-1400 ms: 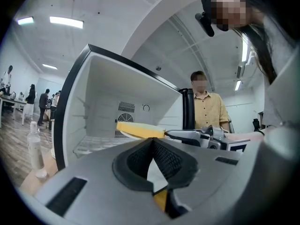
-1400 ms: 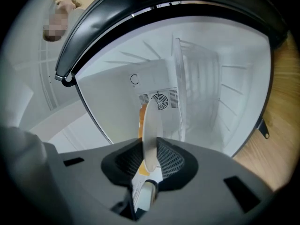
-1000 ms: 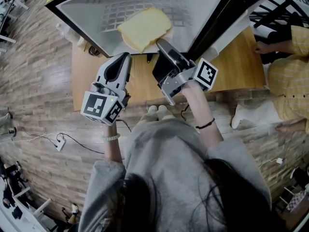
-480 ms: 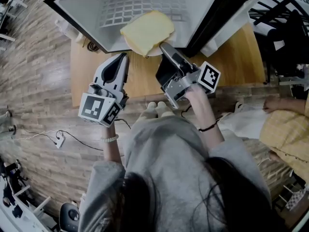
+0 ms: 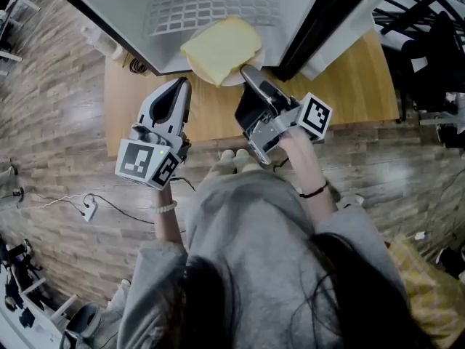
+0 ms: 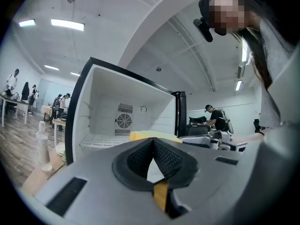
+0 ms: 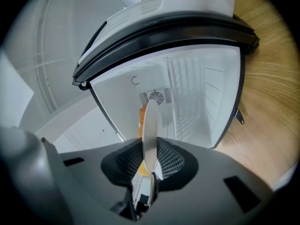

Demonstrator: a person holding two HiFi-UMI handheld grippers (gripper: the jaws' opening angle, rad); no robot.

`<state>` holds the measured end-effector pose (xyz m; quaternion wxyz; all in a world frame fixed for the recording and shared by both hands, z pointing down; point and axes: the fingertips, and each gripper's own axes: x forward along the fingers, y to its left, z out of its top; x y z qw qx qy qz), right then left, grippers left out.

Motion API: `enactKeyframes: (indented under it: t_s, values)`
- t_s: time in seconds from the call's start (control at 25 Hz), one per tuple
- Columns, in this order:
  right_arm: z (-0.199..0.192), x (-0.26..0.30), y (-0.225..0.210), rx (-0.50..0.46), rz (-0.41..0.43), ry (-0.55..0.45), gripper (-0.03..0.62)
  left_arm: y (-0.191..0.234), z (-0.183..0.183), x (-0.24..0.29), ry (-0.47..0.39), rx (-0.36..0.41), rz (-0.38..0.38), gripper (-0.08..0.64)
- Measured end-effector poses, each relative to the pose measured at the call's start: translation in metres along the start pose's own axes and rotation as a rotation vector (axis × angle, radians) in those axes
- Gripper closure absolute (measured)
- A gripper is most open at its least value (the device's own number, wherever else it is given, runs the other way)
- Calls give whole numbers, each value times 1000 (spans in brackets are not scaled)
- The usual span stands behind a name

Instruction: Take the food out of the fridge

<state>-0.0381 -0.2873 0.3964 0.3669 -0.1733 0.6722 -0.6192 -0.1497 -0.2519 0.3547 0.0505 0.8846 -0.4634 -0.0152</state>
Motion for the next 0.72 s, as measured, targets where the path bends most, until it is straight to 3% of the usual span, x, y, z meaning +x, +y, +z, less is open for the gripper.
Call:
enactKeyframes:
  t_s: [0.72]
  values:
    - [-3, -3, -3, 5, -2, 10, 517, -2, -9, -1, 10, -7, -12, 552]
